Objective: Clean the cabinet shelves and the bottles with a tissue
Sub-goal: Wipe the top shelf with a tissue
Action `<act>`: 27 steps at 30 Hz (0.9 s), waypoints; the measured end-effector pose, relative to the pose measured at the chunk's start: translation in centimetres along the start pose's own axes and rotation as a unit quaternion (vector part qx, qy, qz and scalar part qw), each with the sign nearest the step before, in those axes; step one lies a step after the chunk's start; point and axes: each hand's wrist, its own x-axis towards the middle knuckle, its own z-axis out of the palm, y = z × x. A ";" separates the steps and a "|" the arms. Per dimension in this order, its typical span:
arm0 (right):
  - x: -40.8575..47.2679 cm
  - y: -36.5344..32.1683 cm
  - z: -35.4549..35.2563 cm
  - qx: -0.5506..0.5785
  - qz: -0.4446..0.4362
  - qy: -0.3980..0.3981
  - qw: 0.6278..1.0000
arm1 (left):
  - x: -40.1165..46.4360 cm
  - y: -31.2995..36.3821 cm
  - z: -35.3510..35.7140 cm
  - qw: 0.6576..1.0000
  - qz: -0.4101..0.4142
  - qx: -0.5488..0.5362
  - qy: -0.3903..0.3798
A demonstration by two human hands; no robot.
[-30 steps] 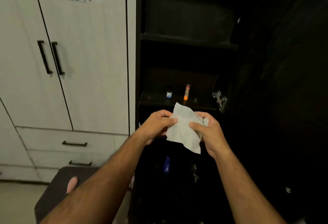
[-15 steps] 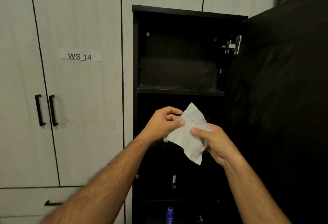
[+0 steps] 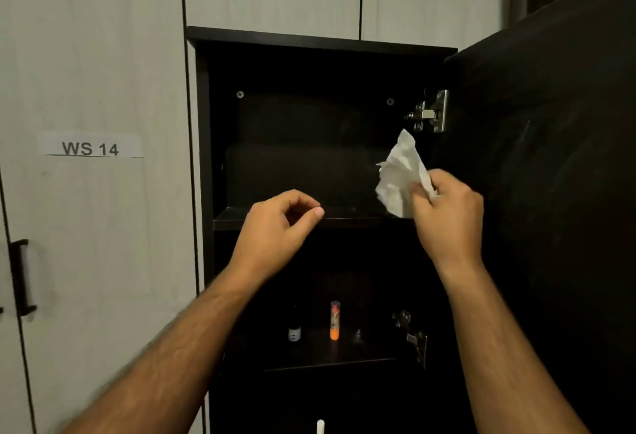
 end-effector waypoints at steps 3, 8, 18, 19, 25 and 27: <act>2.1 0.5 1.9 -0.064 -0.065 0.037 0.995 | 1.4 -0.3 -0.1 0.998 0.018 0.066 -0.006; 2.8 0.9 7.1 -0.162 -0.086 -0.129 0.975 | 4.0 -1.6 0.8 0.987 0.031 0.155 -0.031; 1.2 1.5 6.2 -0.176 -0.080 -0.409 0.892 | 7.8 -4.4 0.1 0.975 0.083 0.173 -0.114; 1.4 1.3 5.9 -0.198 -0.062 -0.408 0.889 | 8.1 -4.6 -0.1 0.975 0.089 0.168 -0.119; 4.1 -1.0 8.5 -0.283 0.164 -0.447 0.833 | 9.5 -4.9 0.5 0.970 0.103 0.151 -0.159; 3.7 -1.5 9.1 -0.296 0.136 -0.455 0.829 | 9.7 -4.8 1.0 0.970 0.105 0.146 -0.163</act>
